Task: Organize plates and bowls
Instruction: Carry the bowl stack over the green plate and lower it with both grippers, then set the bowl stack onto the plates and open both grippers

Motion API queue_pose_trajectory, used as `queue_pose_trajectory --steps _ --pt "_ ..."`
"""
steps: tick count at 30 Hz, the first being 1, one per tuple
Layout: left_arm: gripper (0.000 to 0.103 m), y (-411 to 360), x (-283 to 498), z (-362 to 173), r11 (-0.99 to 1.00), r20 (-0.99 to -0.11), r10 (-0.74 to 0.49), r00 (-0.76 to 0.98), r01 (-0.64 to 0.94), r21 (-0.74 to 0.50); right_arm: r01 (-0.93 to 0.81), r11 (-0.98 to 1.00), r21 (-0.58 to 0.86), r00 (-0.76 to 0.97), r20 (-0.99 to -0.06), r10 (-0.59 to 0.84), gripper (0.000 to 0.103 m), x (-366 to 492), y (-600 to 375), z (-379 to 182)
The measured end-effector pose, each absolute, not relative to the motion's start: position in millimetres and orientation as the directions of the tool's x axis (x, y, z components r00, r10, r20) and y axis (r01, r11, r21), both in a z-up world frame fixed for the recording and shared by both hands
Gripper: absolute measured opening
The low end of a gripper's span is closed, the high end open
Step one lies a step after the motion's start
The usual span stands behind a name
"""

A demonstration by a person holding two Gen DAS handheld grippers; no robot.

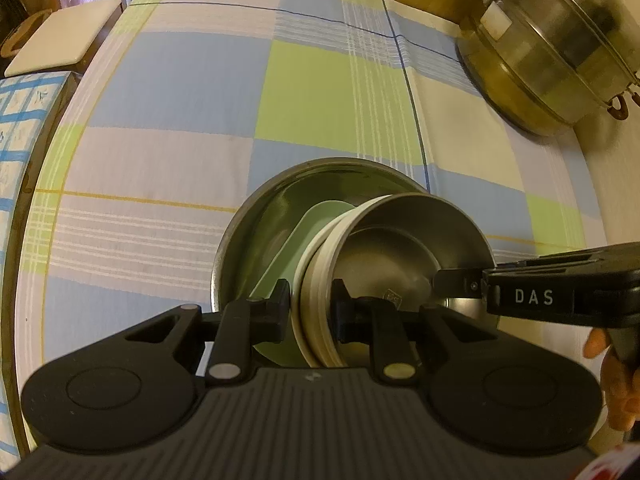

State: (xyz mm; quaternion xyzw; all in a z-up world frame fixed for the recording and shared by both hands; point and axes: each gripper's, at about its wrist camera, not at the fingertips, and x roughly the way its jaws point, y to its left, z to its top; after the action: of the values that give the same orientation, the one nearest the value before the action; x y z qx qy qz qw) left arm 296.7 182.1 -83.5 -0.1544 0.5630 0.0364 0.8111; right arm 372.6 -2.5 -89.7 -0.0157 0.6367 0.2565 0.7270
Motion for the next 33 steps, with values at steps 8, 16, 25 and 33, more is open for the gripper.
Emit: queue_pose_trajectory --steps 8,16,25,33 --pt "0.02 178 294 -80 0.959 -0.921 -0.094 0.378 -0.214 -0.186 -0.401 0.85 0.34 0.085 -0.911 0.405 0.02 371 -9 -81" --pt "0.02 177 290 -71 0.963 -0.916 -0.073 0.395 -0.212 -0.168 -0.415 0.84 0.349 0.111 -0.897 0.427 0.028 365 -10 -72" --pt "0.02 172 282 -59 0.973 -0.907 -0.039 0.419 -0.192 -0.131 -0.414 0.844 0.34 0.126 -0.897 0.423 0.029 359 -17 -70" --pt "0.013 169 277 -58 0.981 -0.902 -0.027 0.43 -0.161 -0.106 -0.43 0.839 0.335 0.175 -0.88 0.441 0.025 349 -22 -63"
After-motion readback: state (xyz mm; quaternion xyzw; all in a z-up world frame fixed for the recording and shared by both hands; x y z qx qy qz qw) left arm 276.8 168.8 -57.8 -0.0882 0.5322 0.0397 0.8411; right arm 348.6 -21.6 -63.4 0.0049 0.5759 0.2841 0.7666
